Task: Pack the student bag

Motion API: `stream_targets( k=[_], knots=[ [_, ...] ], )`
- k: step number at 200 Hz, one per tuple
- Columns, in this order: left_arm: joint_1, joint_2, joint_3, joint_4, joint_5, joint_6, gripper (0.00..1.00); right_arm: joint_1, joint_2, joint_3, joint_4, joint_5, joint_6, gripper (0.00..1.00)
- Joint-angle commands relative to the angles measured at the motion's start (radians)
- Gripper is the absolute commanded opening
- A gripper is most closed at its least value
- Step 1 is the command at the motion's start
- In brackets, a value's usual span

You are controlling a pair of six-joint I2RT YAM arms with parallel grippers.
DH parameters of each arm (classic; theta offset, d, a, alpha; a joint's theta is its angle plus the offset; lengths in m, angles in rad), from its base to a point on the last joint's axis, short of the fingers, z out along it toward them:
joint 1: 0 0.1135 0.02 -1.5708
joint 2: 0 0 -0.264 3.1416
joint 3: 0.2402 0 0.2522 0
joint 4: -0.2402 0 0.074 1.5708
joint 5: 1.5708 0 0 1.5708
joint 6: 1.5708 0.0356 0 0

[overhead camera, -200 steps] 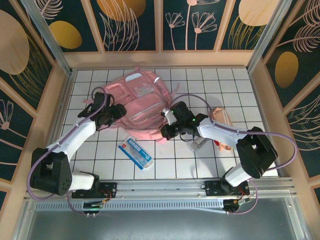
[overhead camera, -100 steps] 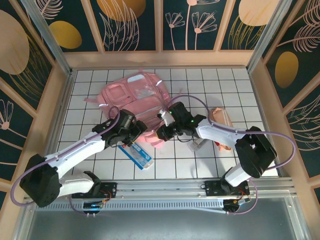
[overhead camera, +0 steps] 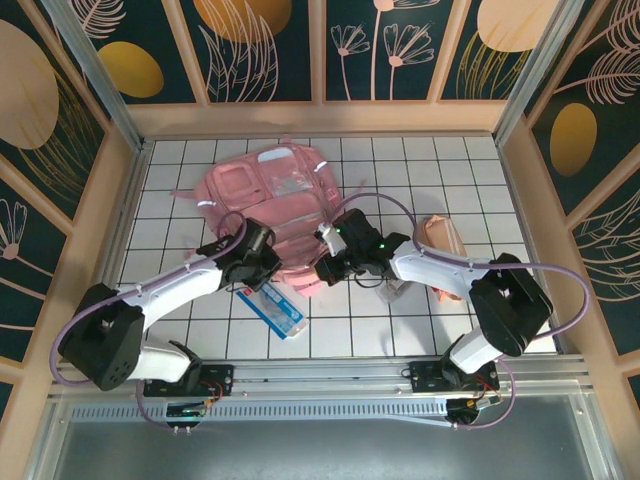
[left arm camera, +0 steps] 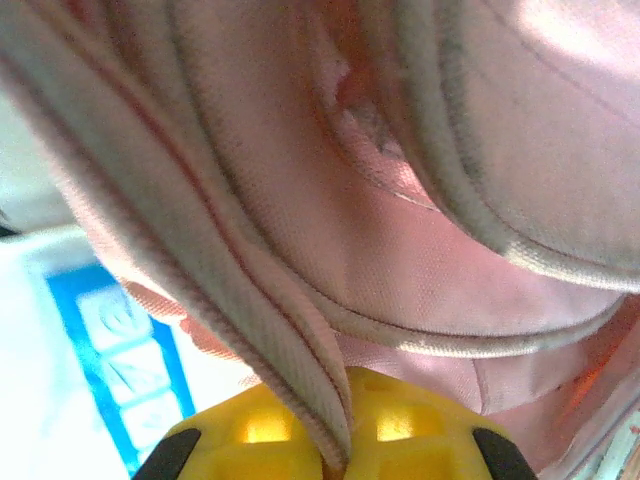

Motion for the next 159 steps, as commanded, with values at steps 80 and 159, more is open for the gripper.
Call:
stream_targets(
  k=[80, 159],
  knots=[
    [0.283, -0.023, 0.081, -0.236, -0.216, 0.56, 0.41, -0.029, 0.044, 0.052, -0.086, 0.084, 0.043, 0.0],
    [0.01, -0.089, 0.173, -0.304, -0.16, 0.16, 0.66, -0.03, 0.02, 0.066, 0.027, -0.177, 0.06, 0.0]
  ],
)
